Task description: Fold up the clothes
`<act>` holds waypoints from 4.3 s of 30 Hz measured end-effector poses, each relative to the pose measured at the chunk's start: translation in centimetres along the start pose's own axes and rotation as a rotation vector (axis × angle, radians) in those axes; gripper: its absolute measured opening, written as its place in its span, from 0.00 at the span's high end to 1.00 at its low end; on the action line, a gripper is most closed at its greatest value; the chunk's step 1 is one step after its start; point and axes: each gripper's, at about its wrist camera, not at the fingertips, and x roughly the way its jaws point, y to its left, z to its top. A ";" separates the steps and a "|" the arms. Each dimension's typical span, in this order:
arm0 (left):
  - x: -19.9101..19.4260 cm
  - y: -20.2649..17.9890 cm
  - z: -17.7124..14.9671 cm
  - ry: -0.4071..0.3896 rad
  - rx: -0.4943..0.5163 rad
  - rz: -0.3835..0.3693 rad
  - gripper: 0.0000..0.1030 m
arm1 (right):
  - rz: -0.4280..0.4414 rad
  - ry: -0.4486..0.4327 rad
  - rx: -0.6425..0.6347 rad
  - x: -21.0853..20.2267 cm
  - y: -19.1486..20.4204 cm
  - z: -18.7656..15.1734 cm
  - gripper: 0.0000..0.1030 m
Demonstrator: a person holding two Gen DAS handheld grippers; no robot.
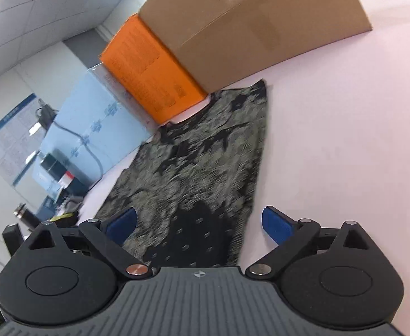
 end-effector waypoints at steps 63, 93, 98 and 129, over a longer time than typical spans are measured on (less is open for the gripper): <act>21.2 3.0 13.8 -0.067 -0.101 -0.028 0.92 | -0.033 -0.005 -0.103 16.2 -6.4 14.5 0.89; 22.7 1.7 15.3 -0.091 0.250 -0.077 0.24 | 0.045 0.070 -0.251 20.0 -5.6 18.2 0.52; 23.3 1.6 15.7 -0.127 0.354 -0.113 0.24 | 0.059 0.141 -0.436 22.9 -3.1 18.9 0.52; 21.5 0.4 17.0 -0.220 0.409 -0.201 0.97 | 0.082 0.099 -0.652 22.7 2.9 17.9 0.98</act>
